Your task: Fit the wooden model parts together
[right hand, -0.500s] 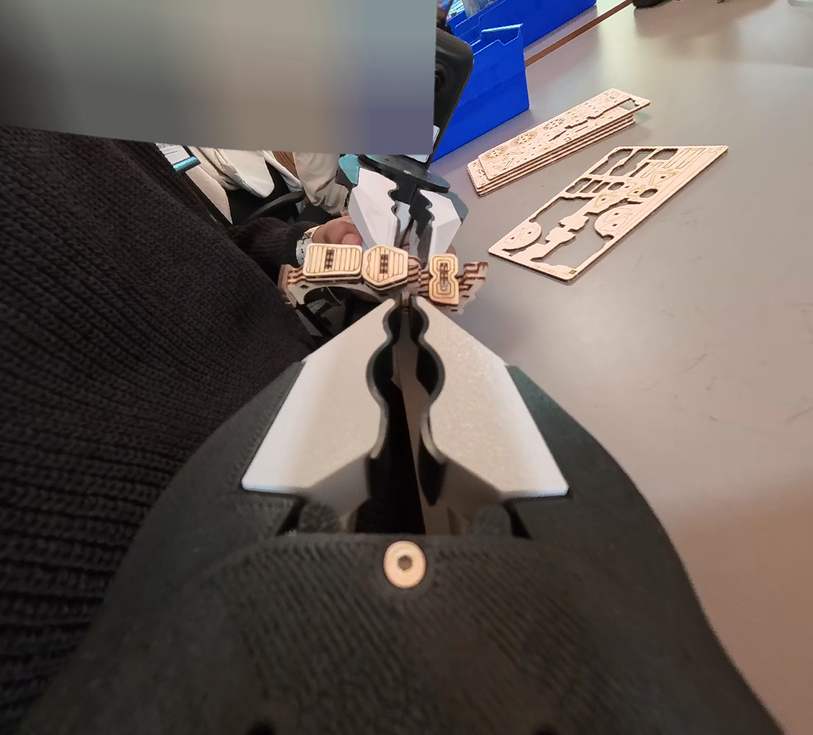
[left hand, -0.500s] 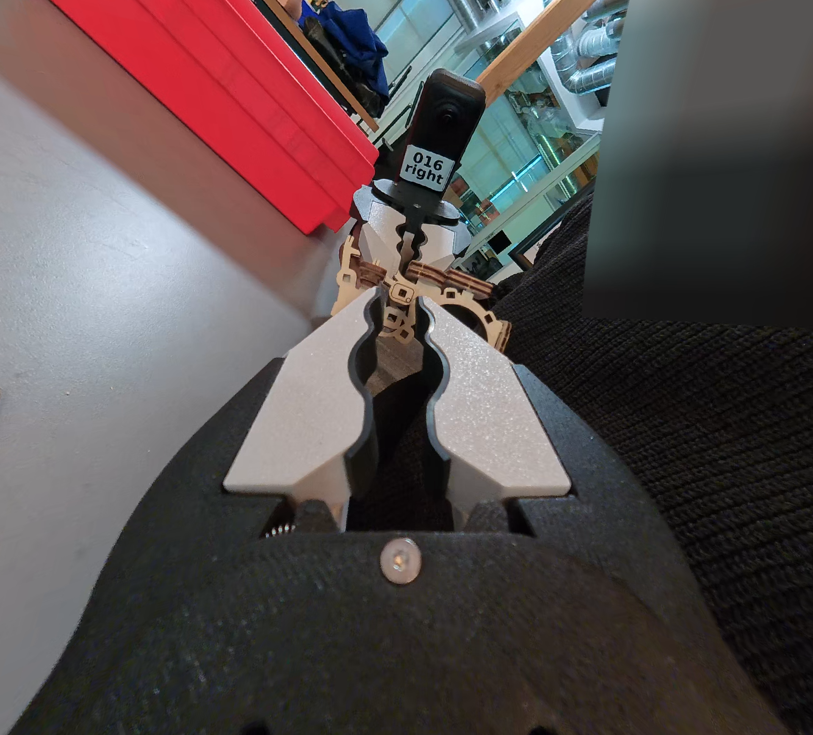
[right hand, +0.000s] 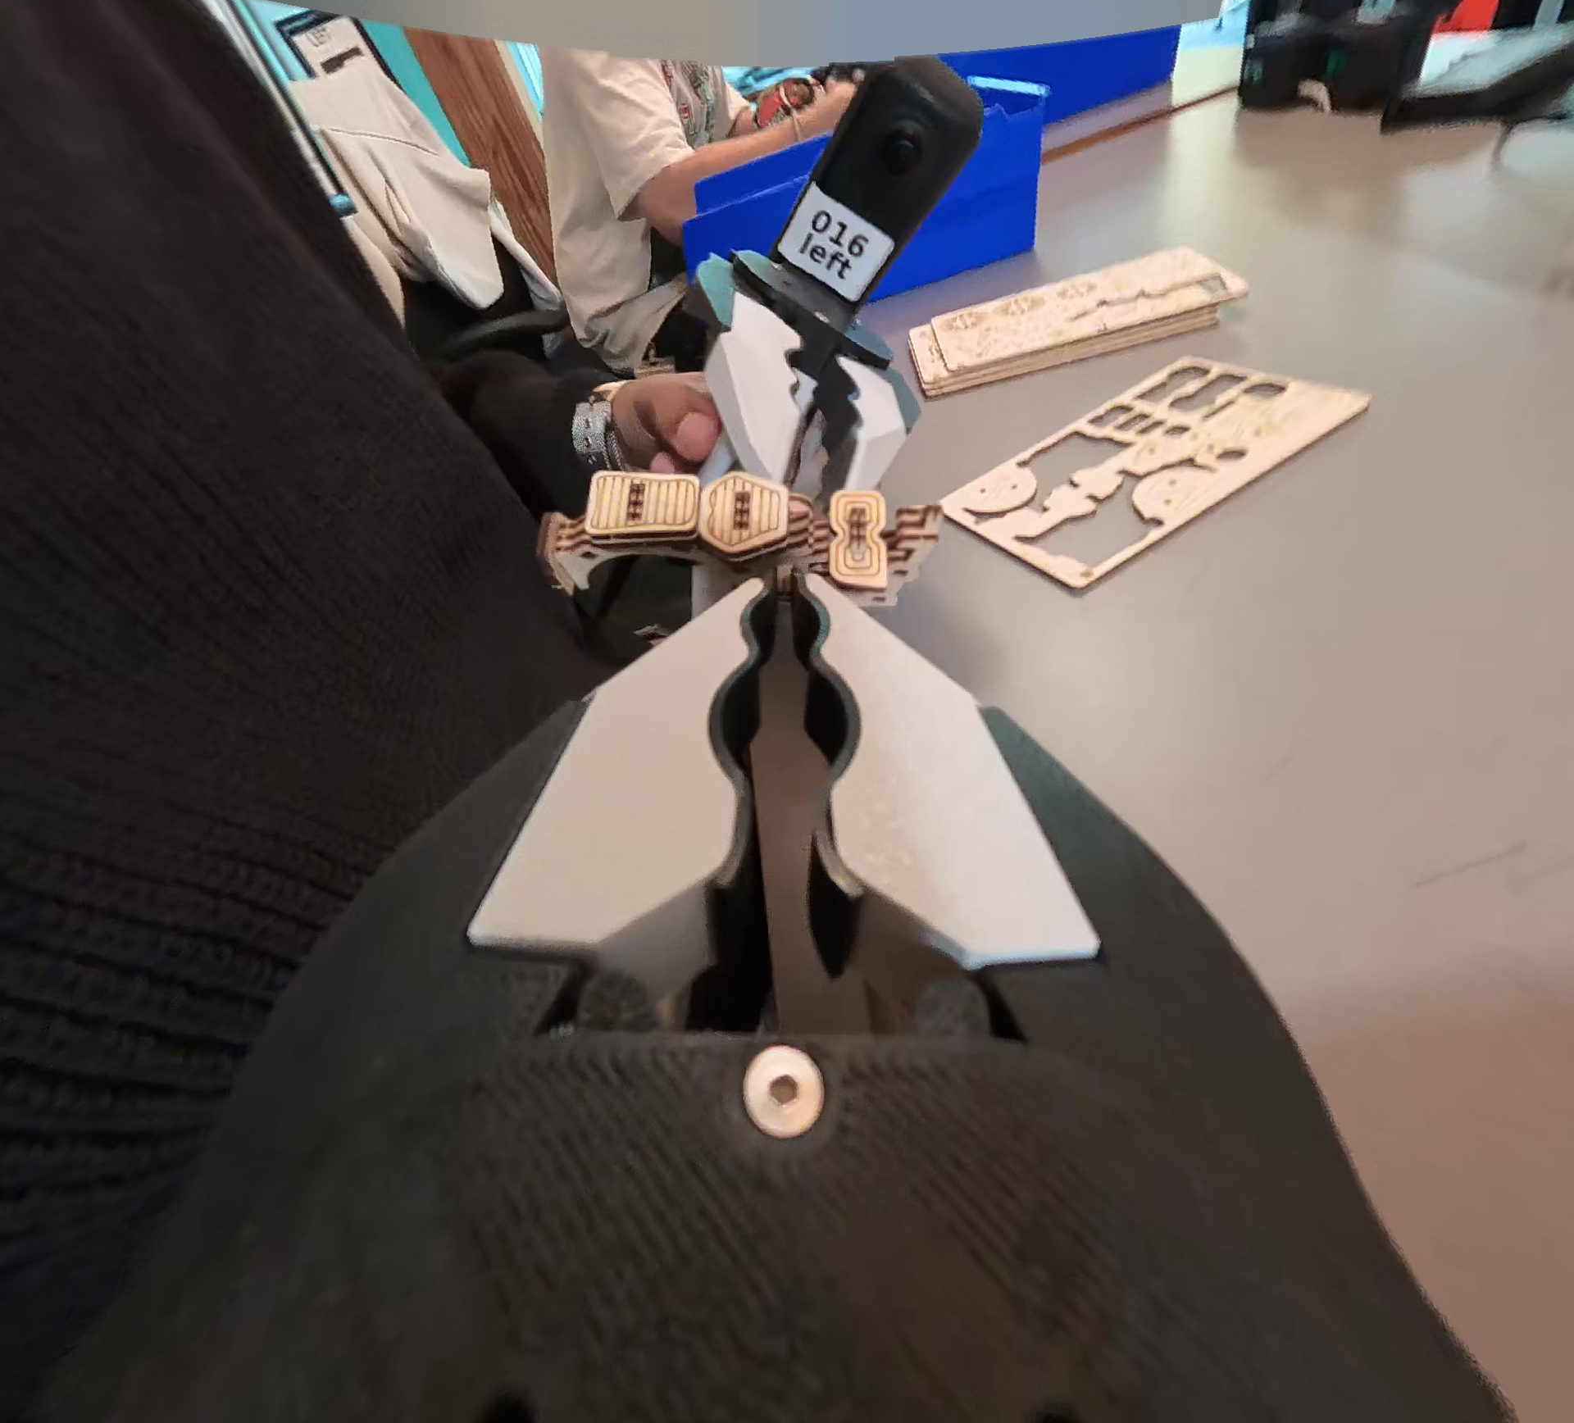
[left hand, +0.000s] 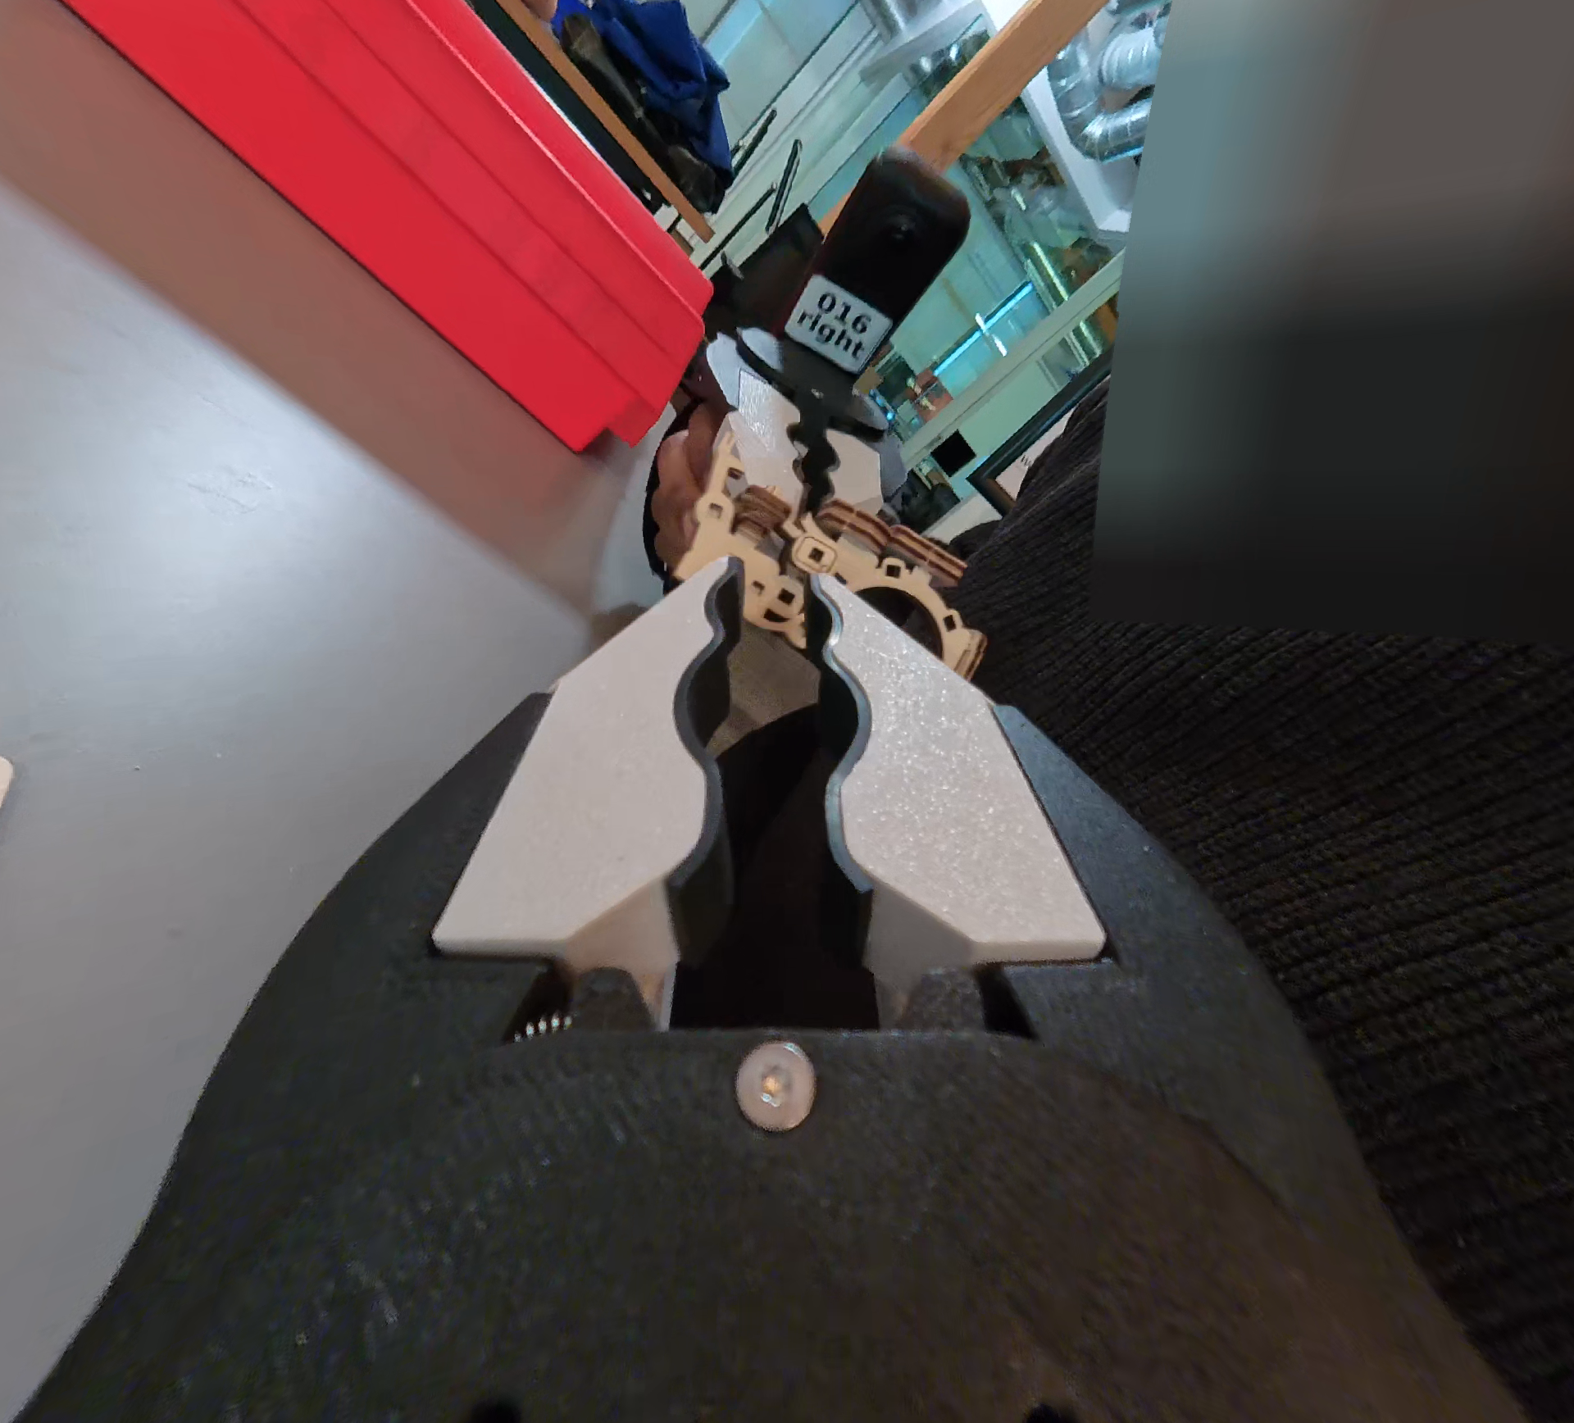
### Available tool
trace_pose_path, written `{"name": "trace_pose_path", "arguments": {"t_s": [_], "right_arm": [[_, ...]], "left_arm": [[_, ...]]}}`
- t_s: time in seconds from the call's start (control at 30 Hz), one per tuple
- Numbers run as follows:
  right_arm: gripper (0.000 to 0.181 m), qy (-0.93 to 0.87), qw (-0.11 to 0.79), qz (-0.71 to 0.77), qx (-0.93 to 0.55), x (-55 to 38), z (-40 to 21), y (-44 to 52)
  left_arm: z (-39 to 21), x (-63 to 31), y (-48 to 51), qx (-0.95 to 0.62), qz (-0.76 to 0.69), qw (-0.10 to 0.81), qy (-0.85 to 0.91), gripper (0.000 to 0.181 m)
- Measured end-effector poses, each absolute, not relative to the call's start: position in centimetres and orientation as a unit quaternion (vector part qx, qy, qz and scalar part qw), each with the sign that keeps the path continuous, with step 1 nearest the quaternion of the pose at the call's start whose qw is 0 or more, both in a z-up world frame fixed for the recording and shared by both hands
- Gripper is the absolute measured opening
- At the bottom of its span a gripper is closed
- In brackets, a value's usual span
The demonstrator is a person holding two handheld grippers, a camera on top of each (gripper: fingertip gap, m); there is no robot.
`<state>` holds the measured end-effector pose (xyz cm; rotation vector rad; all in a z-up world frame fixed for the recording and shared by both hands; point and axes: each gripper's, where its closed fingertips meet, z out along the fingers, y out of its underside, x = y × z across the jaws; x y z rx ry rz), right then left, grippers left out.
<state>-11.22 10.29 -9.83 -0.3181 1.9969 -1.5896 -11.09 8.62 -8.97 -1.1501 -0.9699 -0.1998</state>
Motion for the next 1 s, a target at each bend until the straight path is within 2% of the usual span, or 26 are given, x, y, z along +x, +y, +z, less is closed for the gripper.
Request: {"name": "trace_pose_path", "arguments": {"t_s": [0.13,0.23,0.33,0.77,1.0], "right_arm": [[0.002,0.7,0.306,-0.636,-0.109,-11.5,-8.0,10.5],[0.002,0.702,0.304,-0.637,-0.1,-12.1,-8.1,10.4],[0.003,0.714,0.294,-0.625,-0.112,-11.7,-8.7,10.2],[0.003,0.771,0.259,-0.557,-0.167,-10.2,-11.4,10.4],[0.003,0.782,0.257,-0.544,-0.164,-10.4,-11.8,10.6]], "left_arm": [[-7.5,-11.2,8.1,-0.489,-0.085,0.755,-0.428,0.014],[-6.5,-10.7,8.5,-0.497,-0.077,0.761,-0.411,0.008],[-7.0,-10.3,9.2,-0.525,-0.076,0.742,-0.409,0.0],[-10.8,-9.8,8.6,-0.619,-0.052,0.65,-0.436,0.0],[-10.7,-9.7,9.0,-0.617,-0.06,0.656,-0.43,0.0]]}}
